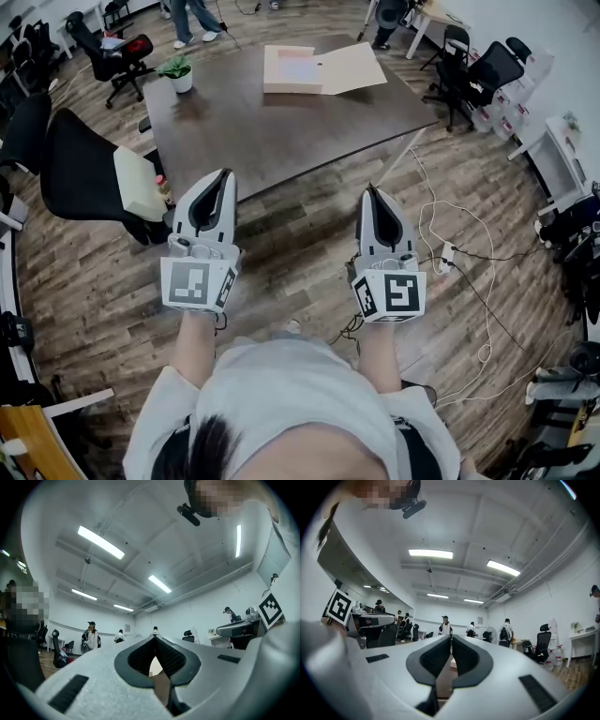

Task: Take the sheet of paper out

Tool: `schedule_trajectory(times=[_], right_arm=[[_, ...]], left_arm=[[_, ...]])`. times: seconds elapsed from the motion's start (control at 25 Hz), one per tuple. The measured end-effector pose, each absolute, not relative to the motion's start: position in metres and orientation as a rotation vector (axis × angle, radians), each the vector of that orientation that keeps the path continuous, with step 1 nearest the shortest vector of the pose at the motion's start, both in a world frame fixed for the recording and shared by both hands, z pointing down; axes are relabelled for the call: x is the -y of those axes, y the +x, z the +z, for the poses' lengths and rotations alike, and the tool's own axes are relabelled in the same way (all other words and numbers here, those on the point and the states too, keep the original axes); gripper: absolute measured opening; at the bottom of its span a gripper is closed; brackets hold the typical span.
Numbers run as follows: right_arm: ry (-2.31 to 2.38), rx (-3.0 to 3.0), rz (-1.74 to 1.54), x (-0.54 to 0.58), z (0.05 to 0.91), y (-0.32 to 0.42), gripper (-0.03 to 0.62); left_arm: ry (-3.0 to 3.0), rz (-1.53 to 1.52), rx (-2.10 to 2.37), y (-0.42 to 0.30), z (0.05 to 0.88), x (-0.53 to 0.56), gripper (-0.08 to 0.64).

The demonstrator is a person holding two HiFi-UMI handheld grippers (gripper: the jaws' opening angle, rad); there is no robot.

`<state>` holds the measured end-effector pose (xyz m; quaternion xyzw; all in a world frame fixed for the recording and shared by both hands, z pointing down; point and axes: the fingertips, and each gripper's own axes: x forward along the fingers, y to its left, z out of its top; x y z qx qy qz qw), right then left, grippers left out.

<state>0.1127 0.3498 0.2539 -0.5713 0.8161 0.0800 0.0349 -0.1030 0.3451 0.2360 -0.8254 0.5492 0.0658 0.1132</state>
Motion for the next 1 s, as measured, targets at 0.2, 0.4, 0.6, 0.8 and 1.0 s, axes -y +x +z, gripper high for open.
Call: schedule_trajectory(times=[0.2,0.4,0.6,0.8,1.0], right_arm=[[-1.731,-2.516,0.227,-0.343,0.259,0.129,0.018],[-1.725,-2.508,0.212,-0.336,0.261,0.14,0.018],[-1.731,-2.517,0.218,-0.323,0.264,0.145,0.018],[-1.758,-2.504,0.23,-0.299,0.264,0.151,0.018],[-1.759,-2.493,0.237,-0.258,0.262,0.149,0.018]], left_arm=[[-2.414,0.215,-1.623,-0.085,0.239,-0.342,0.009],[-2.421,0.196,-1.625,-0.075,0.243,-0.336,0.009],[-2.428,0.201,-1.614,-0.067,0.244,-0.32,0.009],[-2.441,0.214,-1.595,-0.062,0.245,-0.291,0.009],[-2.448,0.223,-1.575,-0.063,0.245,-0.251,0.009]])
